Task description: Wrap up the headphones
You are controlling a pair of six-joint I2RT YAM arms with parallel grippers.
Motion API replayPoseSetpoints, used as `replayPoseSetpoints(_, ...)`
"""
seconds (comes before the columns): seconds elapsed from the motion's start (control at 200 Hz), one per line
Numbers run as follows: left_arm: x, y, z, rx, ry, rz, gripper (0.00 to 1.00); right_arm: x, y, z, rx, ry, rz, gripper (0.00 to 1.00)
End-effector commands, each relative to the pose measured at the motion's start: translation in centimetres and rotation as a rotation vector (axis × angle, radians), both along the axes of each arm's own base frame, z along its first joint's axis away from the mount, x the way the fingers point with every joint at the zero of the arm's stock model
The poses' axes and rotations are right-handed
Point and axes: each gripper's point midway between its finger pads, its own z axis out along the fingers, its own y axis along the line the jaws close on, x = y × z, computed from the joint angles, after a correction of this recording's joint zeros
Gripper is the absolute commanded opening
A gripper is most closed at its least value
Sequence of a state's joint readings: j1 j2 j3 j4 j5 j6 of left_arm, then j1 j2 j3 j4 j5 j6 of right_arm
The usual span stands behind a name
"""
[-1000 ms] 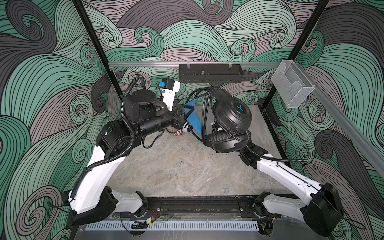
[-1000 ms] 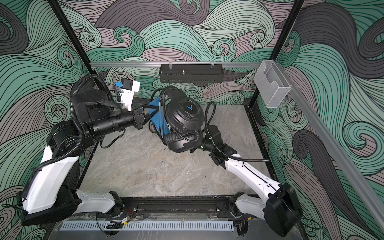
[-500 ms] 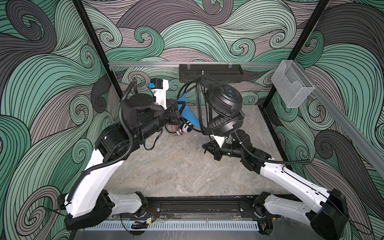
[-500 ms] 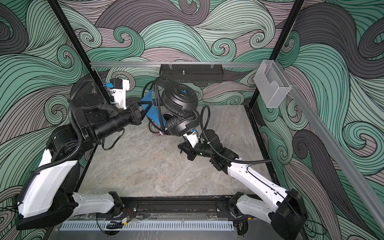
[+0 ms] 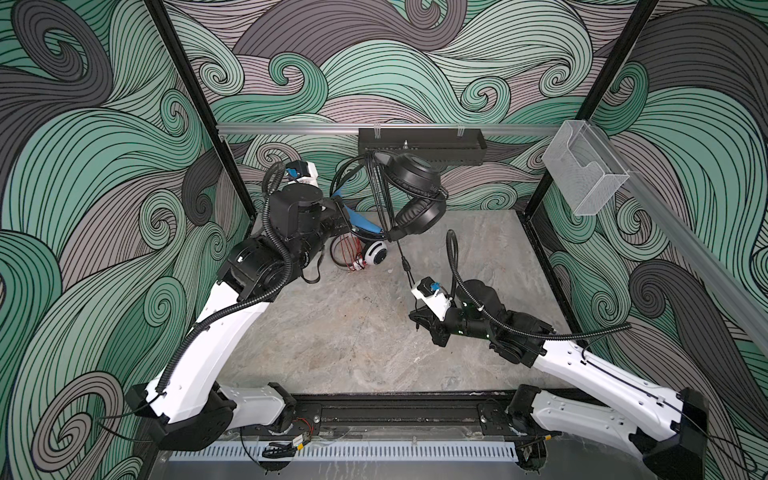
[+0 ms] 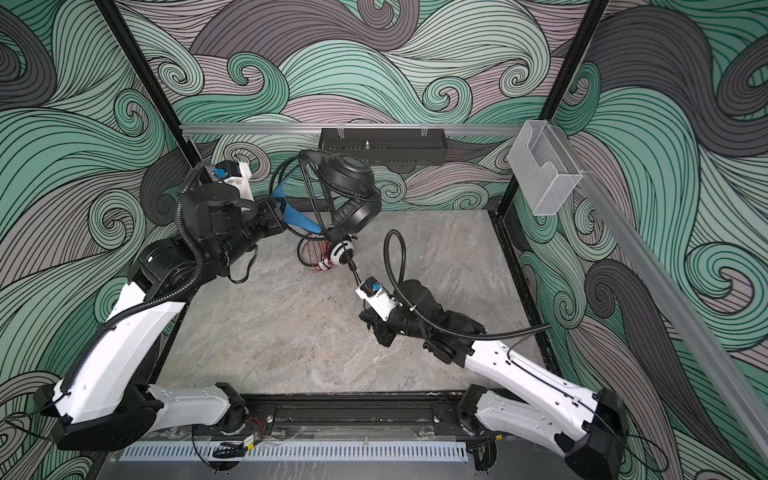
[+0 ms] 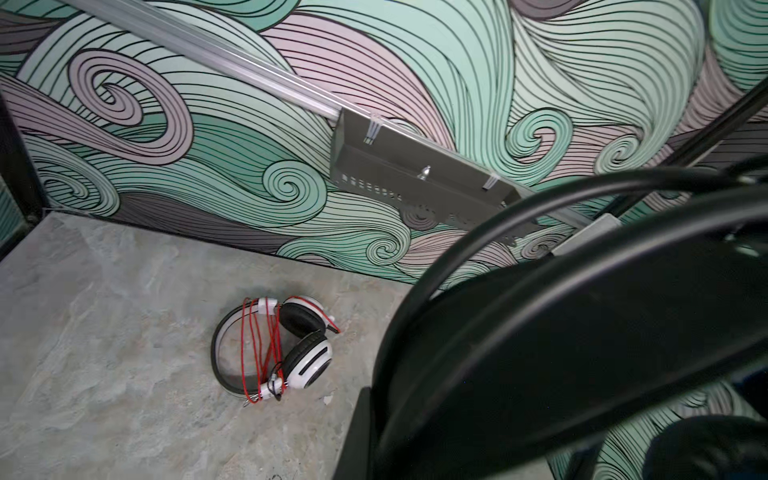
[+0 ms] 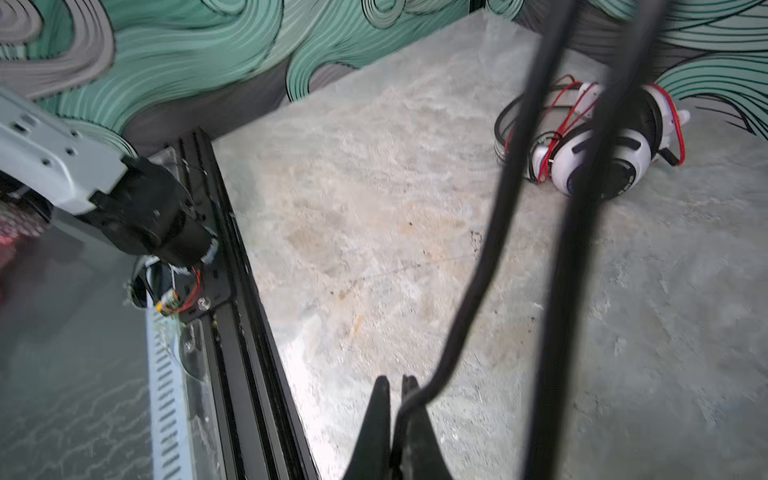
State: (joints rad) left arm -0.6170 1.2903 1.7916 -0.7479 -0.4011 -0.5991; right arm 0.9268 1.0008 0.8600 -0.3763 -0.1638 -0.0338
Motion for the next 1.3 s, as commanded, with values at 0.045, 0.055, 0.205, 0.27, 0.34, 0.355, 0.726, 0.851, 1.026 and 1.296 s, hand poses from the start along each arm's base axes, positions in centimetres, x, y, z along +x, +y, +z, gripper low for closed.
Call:
replayPoseSetpoints(0.045,2.0,2.3,2.9,-0.133,-0.127,0.168,0.00,-1.6,-1.7,-1.9,-0.240,-0.046,0.019,0.00)
replayPoseSetpoints(0.055,2.1,2.3,2.7,-0.126,-0.121,0.170,0.00,-1.7,-1.7,-2.0,-0.250,-0.050,0.019,0.00)
replayPoseSetpoints(0.205,3.4,2.1,-1.9,0.005,-0.025,0.202,0.00,-3.1,-1.1,0.1,-0.345,-0.156,0.081,0.00)
replayPoseSetpoints(0.27,3.5,2.4,-3.8,0.074,0.009,0.216,0.00,-3.5,-0.7,1.9,-0.359,-0.197,0.111,0.00)
replayPoseSetpoints(0.34,3.3,2.5,-5.6,0.162,0.039,0.220,0.00,-4.1,-0.2,4.2,-0.363,-0.244,0.145,0.00)
replayPoseSetpoints(0.355,3.3,2.6,-6.0,0.187,0.045,0.222,0.00,-4.1,-0.1,4.6,-0.366,-0.253,0.154,0.00)
replayPoseSetpoints(0.726,-0.6,-0.9,-14.9,0.590,0.264,-0.131,0.00,-2.1,1.3,11.9,-0.557,-0.521,0.242,0.00)
replayPoseSetpoints(0.851,-3.2,-2.4,-18.4,0.611,0.387,-0.315,0.00,-0.4,1.2,11.7,-0.661,-0.614,0.241,0.00)
replayPoseSetpoints(1.026,-6.8,-4.4,-21.1,0.588,0.480,-0.508,0.00,1.9,1.6,11.9,-0.725,-0.701,0.218,0.00)
replayPoseSetpoints(1.296,-9.9,-5.5,-21.1,0.567,0.501,-0.685,0.00,5.1,0.9,11.7,-0.797,-0.771,0.161,0.00)
